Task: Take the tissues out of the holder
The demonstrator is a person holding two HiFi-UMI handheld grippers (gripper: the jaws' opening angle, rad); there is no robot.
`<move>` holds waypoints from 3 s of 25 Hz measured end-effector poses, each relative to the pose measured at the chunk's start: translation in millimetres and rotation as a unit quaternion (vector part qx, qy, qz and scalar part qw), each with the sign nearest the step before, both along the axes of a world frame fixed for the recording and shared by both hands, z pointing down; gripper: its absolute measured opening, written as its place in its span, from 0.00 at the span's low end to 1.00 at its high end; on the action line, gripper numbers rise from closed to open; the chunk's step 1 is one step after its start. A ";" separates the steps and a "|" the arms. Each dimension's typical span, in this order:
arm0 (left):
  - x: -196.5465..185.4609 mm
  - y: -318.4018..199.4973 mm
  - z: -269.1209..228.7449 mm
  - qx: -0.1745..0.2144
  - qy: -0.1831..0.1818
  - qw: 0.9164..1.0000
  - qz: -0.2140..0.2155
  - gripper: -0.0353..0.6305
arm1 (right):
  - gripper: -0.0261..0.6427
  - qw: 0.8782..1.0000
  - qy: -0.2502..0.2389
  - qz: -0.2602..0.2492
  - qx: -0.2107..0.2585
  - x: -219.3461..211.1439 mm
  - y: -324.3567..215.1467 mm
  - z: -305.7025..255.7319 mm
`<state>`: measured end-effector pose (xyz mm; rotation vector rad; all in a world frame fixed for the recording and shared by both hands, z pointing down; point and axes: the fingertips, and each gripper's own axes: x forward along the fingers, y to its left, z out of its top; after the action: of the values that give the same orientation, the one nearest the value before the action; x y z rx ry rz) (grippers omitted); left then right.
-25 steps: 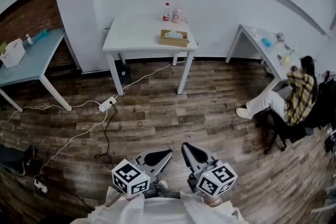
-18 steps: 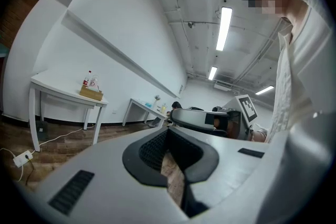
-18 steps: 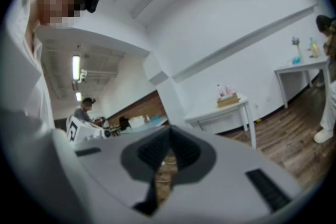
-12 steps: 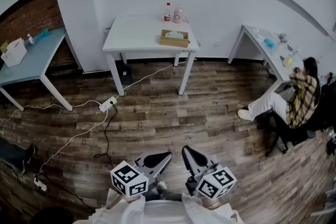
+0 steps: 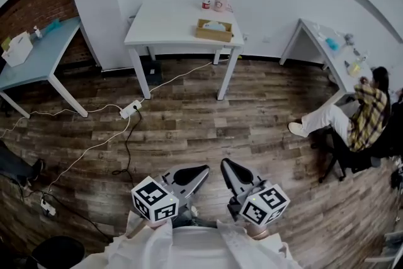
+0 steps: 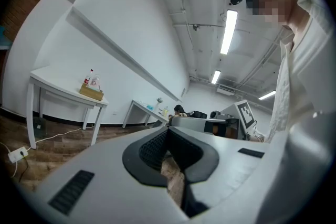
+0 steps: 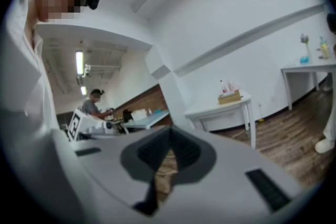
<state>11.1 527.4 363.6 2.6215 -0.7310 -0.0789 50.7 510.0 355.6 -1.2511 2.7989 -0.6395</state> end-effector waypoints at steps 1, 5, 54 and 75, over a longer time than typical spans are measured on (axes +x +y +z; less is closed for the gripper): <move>0.3 -6.6 -0.4 0.002 0.001 1.000 0.000 0.07 | 0.06 1.000 0.006 -0.002 0.001 2.7 -7.0 0.5; -0.5 -41.1 8.2 -0.004 0.001 1.000 0.000 0.07 | 0.06 1.000 0.007 0.009 0.000 11.0 -44.4 2.3; 12.6 -505.9 20.9 0.001 -0.025 1.000 0.015 0.07 | 0.06 0.997 -0.032 0.046 0.044 13.0 -501.6 -20.3; 44.0 -634.8 39.1 -0.027 -0.047 0.998 -0.041 0.07 | 0.06 0.999 -0.027 -0.023 -0.015 39.1 -639.8 15.0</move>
<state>55.2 -107.4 402.7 2.5582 -0.8601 0.0417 89.9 -129.8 370.6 -1.1605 2.7919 -0.7084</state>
